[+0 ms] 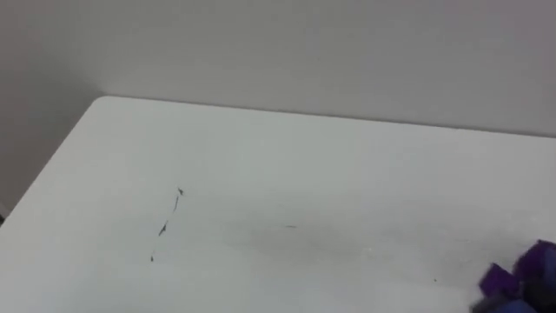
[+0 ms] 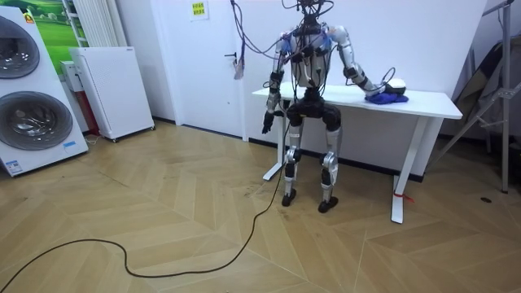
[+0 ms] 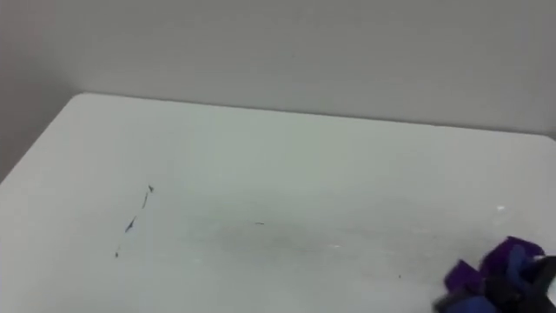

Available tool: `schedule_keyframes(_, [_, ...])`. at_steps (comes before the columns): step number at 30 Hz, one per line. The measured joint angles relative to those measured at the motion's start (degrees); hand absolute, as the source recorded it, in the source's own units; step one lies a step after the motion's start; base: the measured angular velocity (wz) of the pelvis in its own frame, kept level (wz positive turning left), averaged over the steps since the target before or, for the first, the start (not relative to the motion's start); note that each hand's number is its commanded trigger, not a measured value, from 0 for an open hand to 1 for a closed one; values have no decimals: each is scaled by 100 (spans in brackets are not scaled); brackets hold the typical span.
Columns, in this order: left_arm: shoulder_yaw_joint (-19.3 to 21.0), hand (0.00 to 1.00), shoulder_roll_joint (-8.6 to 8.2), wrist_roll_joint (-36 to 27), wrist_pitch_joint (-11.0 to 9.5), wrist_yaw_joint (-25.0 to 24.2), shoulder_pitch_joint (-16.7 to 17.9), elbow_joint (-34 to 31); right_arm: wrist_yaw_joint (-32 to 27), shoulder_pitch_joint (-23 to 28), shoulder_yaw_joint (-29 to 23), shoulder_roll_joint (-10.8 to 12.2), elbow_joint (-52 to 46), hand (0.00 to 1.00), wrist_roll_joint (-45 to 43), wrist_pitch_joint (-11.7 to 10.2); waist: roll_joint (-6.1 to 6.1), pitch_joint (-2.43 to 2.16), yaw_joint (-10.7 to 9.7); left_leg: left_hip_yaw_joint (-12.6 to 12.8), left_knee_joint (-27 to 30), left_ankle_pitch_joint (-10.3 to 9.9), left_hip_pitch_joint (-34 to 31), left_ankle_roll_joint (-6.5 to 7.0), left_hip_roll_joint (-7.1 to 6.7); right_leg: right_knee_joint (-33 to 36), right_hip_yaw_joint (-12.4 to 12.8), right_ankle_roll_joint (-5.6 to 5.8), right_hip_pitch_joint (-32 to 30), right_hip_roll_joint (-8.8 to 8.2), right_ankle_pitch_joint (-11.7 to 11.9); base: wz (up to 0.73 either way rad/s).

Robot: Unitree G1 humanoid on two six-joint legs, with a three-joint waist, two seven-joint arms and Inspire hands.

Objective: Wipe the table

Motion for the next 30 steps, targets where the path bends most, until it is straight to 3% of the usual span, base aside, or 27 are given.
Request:
schedule_keyframes(2, [-93, 0, -31, 2, 0, -39, -43, 0, 492, -436, 713, 188, -388, 100, -572, 98, 21, 45, 187, -120, -10, 15, -95, -62, 11, 30, -98, -80, -93, 29, -9, 2])
schedule_keyframes(4, [-156, 0, -37, 7, -1, -90, -122, 7, 1002, -1176, 1355, 335, -493, 100, -999, 105, 74, 151, 447, -361, -12, 54, -219, -61, -4, 39, -201, -163, -195, 66, 0, 18])
schedule_keyframes(5, [-154, 0, -36, 7, 6, -146, -199, 3, 1304, -1672, 1762, 395, -468, 100, -1204, 72, 110, 246, 613, -461, -13, 101, -324, -97, -2, 35, -286, -215, -252, 81, -25, 48])
schedule_keyframes(7, [-146, 0, -33, 10, 6, -213, -256, -10, 1606, -2122, 2096, 419, -427, 100, -1426, -98, 83, 224, 846, -669, -67, 233, -521, -161, -13, 8, -381, -257, -366, 82, -104, 69])
schedule_keyframes(9, [-62, 0, -41, 14, 52, -340, -31, -23, 1790, -2341, 2195, 441, -439, 100, -1436, -240, 100, 214, 1062, -840, -280, 400, -502, -181, -48, 6, -358, -252, -377, 83, -214, 55])
schedule_keyframes(11, [95, 0, -48, 5, 125, -488, 157, -23, 1780, -2350, 2155, 394, -386, 100, -1365, -320, 98, 209, 1075, -845, -312, 428, -500, -196, -47, 12, -388, -238, -344, 76, -252, 31])
schedule_keyframes(13, [149, 0, -51, -2, 135, -532, 202, -26, 1690, -2362, 2123, 261, -199, 100, -1220, -553, 92, 215, 1017, -838, -342, 465, -499, -197, -49, 8, -432, -236, -325, 62, -252, 24])
schedule_keyframes(16, [259, 0, -17, 9, 15, -516, 202, 4, 1143, -2165, 1749, 240, 495, 100, -869, -982, 44, 189, 703, -843, -394, 503, -347, -156, -135, -143, -518, -166, -47, -14, -297, 42])
schedule_keyframes(17, [363, 0, 46, 105, -47, -517, 197, 11, 891, -1862, 1409, 227, 687, 100, -692, -1110, 0, 161, 552, -772, -429, 516, -271, -133, -170, -194, -438, -118, 88, -40, -330, 44])
schedule_keyframes(18, [563, 0, 88, 286, -90, -504, 203, 10, 645, -1461, 1036, 142, 771, 100, -506, -1180, -98, 103, 522, -756, -446, 523, -204, -114, -211, -202, -353, -83, 144, -74, -387, 35])
schedule_keyframes(23, [1225, 0, 292, 337, 1, -474, 364, 9, -2, -485, -421, -290, 1462, 100, 222, -1343, -179, 24, 171, -645, -412, 461, -89, -7, -292, -170, -99, -25, 262, -121, -366, -9])
schedule_keyframes(26, [1260, 0, 337, 332, 2, -473, 449, 19, -153, -115, -939, -639, 1870, 100, 871, -1517, -180, 13, -125, -551, -369, 425, -93, 43, -308, -170, 148, -19, 229, -103, -359, -12])
schedule_keyframes(28, [1271, 0, 335, 310, -4, -482, 450, 27, -139, -35, -1164, -726, 2136, 100, 1296, -1531, -195, -17, -254, -489, -349, 405, -78, 50, -299, -171, 224, -22, 219, -90, -339, -19])
schedule_keyframes(30, [1317, 0, 332, 334, -31, -522, 507, -33, -65, 103, -1518, -770, 2371, 100, 1519, -1532, -239, -109, -464, -468, -332, 362, -49, 51, -277, -163, 320, -22, 258, -50, -329, -7])
